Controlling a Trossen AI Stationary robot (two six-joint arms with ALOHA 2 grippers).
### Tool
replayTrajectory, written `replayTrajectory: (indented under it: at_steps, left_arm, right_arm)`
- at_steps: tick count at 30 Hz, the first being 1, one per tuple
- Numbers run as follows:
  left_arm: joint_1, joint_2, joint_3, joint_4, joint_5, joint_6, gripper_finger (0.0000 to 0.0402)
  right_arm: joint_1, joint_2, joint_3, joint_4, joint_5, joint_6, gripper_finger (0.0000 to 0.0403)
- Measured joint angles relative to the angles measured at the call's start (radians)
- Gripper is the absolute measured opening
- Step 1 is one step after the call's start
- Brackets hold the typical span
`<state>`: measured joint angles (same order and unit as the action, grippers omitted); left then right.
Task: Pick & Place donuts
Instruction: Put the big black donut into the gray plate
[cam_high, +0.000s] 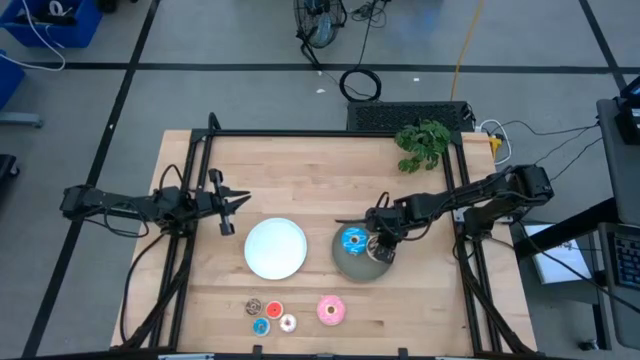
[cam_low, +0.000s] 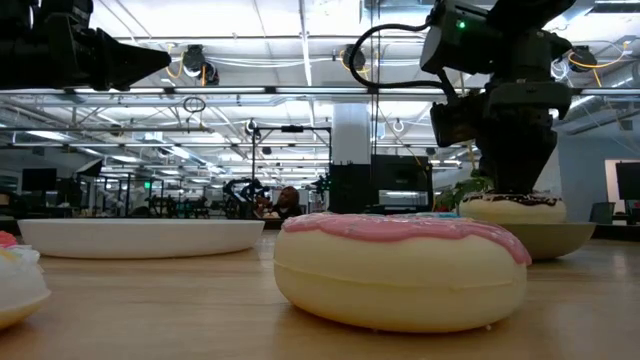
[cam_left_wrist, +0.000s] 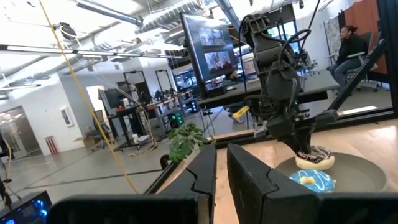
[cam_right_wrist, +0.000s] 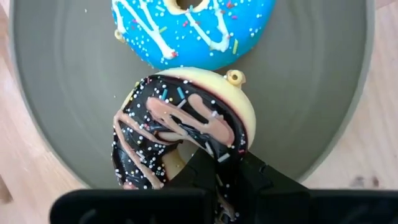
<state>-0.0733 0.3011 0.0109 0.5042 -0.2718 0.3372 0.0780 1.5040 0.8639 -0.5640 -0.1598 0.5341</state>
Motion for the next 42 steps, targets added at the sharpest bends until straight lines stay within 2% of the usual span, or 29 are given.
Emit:
replayTrajectory:
  at_steps: [8, 13, 28, 32, 42]
  left_arm:
    - [0.000, 0.000, 0.000, 0.021, 0.000, 0.005, 0.0047]
    - [0.000, 0.000, 0.000, 0.021, 0.000, 0.006, 0.0047]
    - [0.000, 0.000, 0.000, 0.022, 0.000, 0.020, 0.0047]
    - [0.000, 0.000, 0.000, 0.019, 0.000, 0.020, 0.0047]
    - [0.000, 0.000, 0.000, 0.016, 0.000, 0.022, 0.0047]
  right_arm:
    - [0.001, 0.000, 0.002, 0.023, -0.083, 0.047, 0.0013]
    - [0.001, 0.001, 0.019, -0.010, -0.076, 0.057, 0.0013]
    - [0.008, 0.128, 0.024, 0.011, -0.016, 0.007, 0.0017]
    - [0.009, 0.118, 0.024, 0.023, 0.029, 0.000, 0.0040]
    - [0.009, 0.071, 0.055, 0.014, 0.037, -0.020, 0.0137]
